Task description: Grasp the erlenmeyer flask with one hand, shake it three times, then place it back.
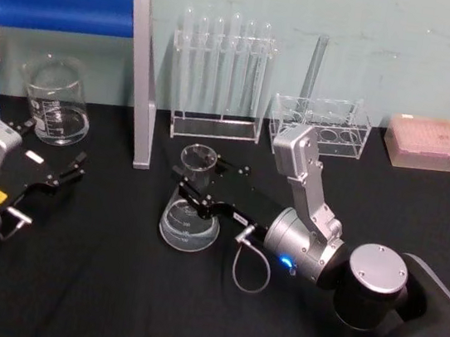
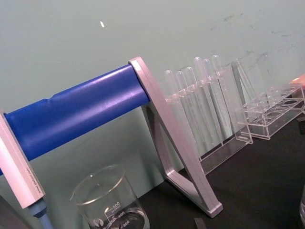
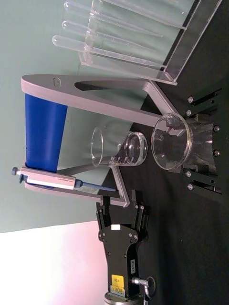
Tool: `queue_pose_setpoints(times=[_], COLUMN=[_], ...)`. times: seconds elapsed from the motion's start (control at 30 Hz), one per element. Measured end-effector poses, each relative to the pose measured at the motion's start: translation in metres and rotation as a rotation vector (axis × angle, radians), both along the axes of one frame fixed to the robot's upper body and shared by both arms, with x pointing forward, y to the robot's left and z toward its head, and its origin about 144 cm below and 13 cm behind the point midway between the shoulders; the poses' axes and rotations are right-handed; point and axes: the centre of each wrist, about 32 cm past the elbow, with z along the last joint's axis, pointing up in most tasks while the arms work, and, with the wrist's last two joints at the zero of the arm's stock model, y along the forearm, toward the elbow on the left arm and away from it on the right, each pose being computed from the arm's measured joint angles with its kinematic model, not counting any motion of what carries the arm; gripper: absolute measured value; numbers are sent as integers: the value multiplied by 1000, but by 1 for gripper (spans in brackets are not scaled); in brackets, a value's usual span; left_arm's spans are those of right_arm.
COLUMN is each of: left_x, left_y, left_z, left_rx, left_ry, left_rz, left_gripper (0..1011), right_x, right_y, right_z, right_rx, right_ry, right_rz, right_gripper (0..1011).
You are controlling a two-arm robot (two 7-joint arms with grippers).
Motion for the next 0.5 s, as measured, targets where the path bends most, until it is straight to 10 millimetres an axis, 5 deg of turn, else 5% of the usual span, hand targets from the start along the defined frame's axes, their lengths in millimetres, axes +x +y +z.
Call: queue_pose_setpoints(times=[0.5], left_x=[0], left_y=[0], left_z=[0], left_rx=[0], left_ry=[0], left_rz=[0], left_gripper=[1001], right_x=[-1], right_y=[0], right_z=[-3], right_rx=[-2], right_ry=[18], right_rz=[1], right_gripper=[450])
